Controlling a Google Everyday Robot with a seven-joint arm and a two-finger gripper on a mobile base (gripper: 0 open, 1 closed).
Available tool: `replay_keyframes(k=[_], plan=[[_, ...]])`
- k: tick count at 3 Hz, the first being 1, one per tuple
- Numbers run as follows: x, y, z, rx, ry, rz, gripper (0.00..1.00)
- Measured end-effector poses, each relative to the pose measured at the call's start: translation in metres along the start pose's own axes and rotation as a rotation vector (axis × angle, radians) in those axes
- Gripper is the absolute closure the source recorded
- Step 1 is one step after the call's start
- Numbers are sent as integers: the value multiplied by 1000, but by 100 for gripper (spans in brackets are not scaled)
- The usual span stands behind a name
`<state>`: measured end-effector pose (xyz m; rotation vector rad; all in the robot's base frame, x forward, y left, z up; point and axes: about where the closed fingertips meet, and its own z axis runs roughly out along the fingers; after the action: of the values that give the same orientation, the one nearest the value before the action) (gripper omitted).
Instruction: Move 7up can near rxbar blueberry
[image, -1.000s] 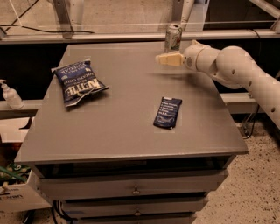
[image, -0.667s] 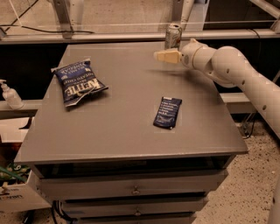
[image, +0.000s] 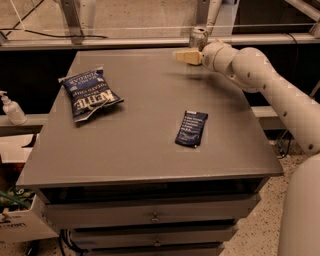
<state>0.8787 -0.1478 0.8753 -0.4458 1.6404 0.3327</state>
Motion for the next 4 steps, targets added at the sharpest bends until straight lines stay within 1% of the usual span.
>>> replay_keyframes(k=[1,2,3,4], plan=[[1,-14,11,36,7,4,0],[5,-19,19,51,12,8,13],[7,-23,20,63,17,9,37],[6,-23,16,61,16,20,60]])
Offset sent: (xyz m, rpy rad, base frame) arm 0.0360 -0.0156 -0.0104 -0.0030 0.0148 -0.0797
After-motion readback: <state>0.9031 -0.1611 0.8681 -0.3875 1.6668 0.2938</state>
